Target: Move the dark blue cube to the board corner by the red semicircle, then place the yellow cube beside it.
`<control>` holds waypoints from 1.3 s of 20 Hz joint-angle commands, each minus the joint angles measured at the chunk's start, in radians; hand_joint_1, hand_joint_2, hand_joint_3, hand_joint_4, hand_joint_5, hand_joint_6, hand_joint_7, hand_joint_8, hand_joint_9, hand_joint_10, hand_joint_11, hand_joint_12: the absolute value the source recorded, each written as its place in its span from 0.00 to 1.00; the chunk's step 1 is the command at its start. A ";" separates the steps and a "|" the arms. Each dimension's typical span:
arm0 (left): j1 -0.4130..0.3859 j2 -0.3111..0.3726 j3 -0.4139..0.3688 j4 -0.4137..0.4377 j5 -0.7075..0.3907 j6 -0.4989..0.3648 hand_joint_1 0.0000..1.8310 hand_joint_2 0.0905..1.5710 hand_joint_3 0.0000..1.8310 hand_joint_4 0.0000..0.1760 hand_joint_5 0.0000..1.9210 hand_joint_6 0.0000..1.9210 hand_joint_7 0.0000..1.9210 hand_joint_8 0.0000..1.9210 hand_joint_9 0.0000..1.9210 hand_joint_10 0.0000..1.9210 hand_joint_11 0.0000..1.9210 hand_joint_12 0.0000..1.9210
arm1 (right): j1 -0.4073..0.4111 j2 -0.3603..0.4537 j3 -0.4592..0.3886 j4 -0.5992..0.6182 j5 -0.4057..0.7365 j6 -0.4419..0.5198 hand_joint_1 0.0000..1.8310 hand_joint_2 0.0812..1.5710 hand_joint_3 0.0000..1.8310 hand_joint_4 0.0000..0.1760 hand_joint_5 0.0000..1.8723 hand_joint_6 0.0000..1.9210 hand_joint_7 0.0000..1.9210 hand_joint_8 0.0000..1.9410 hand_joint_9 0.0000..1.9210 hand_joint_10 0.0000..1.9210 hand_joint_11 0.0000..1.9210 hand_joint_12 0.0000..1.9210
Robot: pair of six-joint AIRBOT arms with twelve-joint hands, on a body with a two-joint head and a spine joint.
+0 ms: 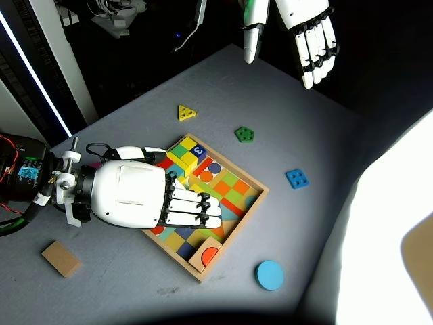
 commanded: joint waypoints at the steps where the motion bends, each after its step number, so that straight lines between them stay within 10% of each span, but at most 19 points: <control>1: -0.010 0.001 0.001 0.040 -0.076 0.003 0.00 0.72 0.00 0.03 0.05 0.00 0.06 0.00 0.07 0.00 0.00 0.24 | 0.004 0.001 0.001 -0.007 0.103 0.003 0.00 0.68 0.00 0.00 0.43 0.02 0.06 0.00 0.00 0.00 0.00 0.00; 26: -0.016 0.000 0.002 0.048 -0.076 0.003 0.00 0.74 0.00 0.07 0.06 0.00 0.07 0.00 0.08 0.00 0.00 0.25 | -0.023 0.011 0.090 -0.004 0.063 0.003 0.00 0.69 0.01 0.00 0.43 0.01 0.07 0.01 0.00 0.00 0.00 0.00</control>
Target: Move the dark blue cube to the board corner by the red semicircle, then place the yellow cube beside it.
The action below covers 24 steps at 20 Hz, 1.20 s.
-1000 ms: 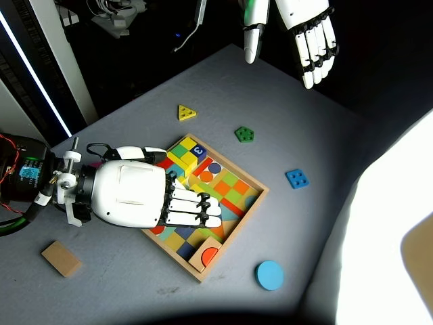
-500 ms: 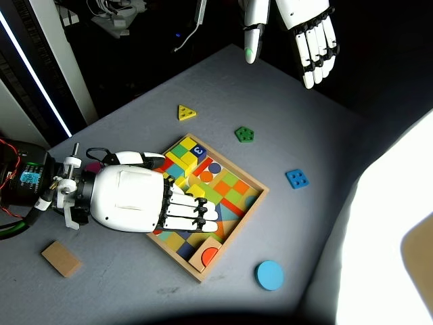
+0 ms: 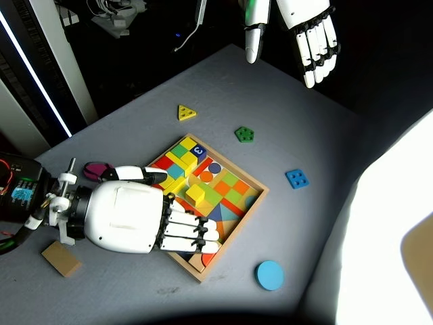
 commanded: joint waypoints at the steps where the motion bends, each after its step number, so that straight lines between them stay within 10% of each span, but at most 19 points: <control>1: -0.015 0.000 0.002 0.039 -0.076 0.003 0.00 0.74 0.00 0.05 0.06 0.00 0.07 0.00 0.08 0.00 0.00 0.25 | -0.002 0.009 0.011 -0.005 0.064 -0.001 0.00 0.70 0.01 0.00 0.43 0.01 0.07 0.01 0.00 0.00 0.00 0.00; 24: -0.015 0.000 0.000 0.039 -0.076 0.003 0.00 0.74 0.00 0.04 0.06 0.00 0.07 0.00 0.06 0.00 0.00 0.25 | 0.013 -0.005 0.082 -0.011 0.089 0.003 0.00 0.69 0.00 0.00 0.44 0.01 0.08 0.00 0.00 0.00 0.00 0.00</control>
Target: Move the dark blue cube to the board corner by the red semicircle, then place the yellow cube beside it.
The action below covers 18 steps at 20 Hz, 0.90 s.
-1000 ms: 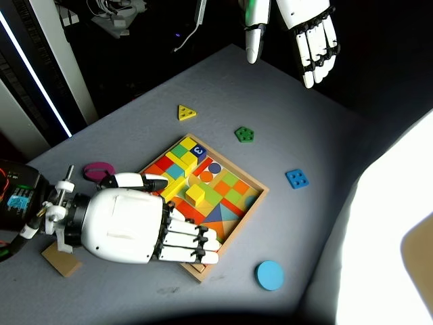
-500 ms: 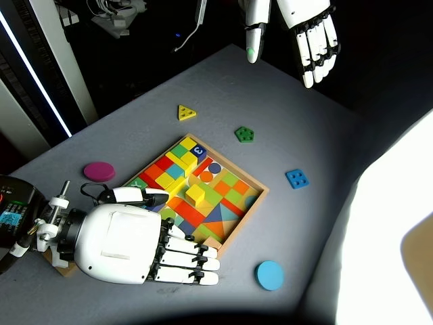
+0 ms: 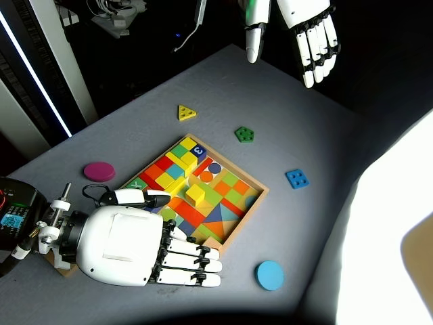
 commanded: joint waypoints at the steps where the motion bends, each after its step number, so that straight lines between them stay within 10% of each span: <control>1: -0.011 0.000 0.000 0.040 -0.076 0.003 0.00 0.74 0.00 0.03 0.05 0.00 0.07 0.00 0.06 0.00 0.00 0.25 | 0.011 0.006 0.008 -0.003 0.089 -0.004 0.00 0.69 0.00 0.00 0.45 0.01 0.09 0.01 0.00 0.00 0.00 0.00; 18: -0.009 0.006 -0.005 0.039 -0.075 0.005 0.00 0.73 0.00 0.05 0.06 0.00 0.07 0.00 0.07 0.00 0.00 0.25 | 0.093 0.004 -0.118 -0.003 0.089 0.038 0.00 0.69 0.00 0.00 0.45 0.01 0.07 0.00 0.00 0.00 0.00 0.00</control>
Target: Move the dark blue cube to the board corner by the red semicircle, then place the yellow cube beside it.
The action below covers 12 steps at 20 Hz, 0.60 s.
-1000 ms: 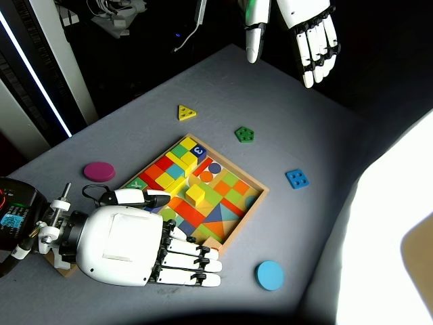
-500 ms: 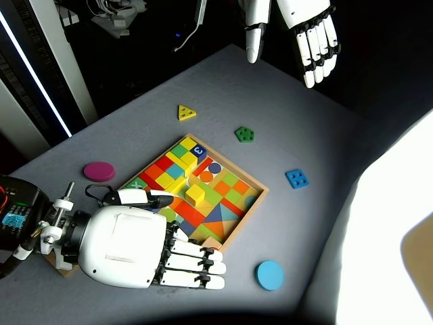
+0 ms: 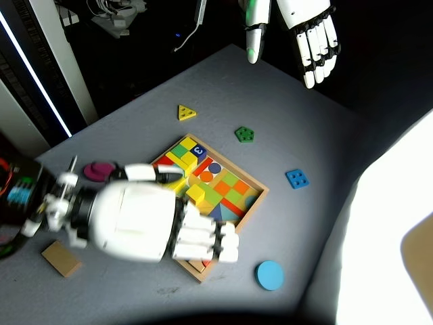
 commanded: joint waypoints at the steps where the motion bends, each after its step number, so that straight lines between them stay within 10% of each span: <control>1: -0.010 0.006 -0.006 0.038 -0.075 0.005 0.00 0.73 0.00 0.07 0.06 0.00 0.07 0.00 0.07 0.00 0.00 0.27 | 0.014 0.004 -0.006 -0.005 0.097 0.004 0.00 0.70 0.00 0.00 0.45 0.01 0.07 0.00 0.00 0.00 0.00 0.00; 12: -0.013 0.010 -0.009 0.039 -0.076 0.001 0.00 0.74 0.00 0.05 0.05 0.00 0.06 0.00 0.07 0.00 0.00 0.24 | -0.013 -0.052 -0.025 -0.005 0.105 -0.032 0.00 0.70 0.00 0.00 0.44 0.00 0.09 0.00 0.00 0.00 0.00 0.00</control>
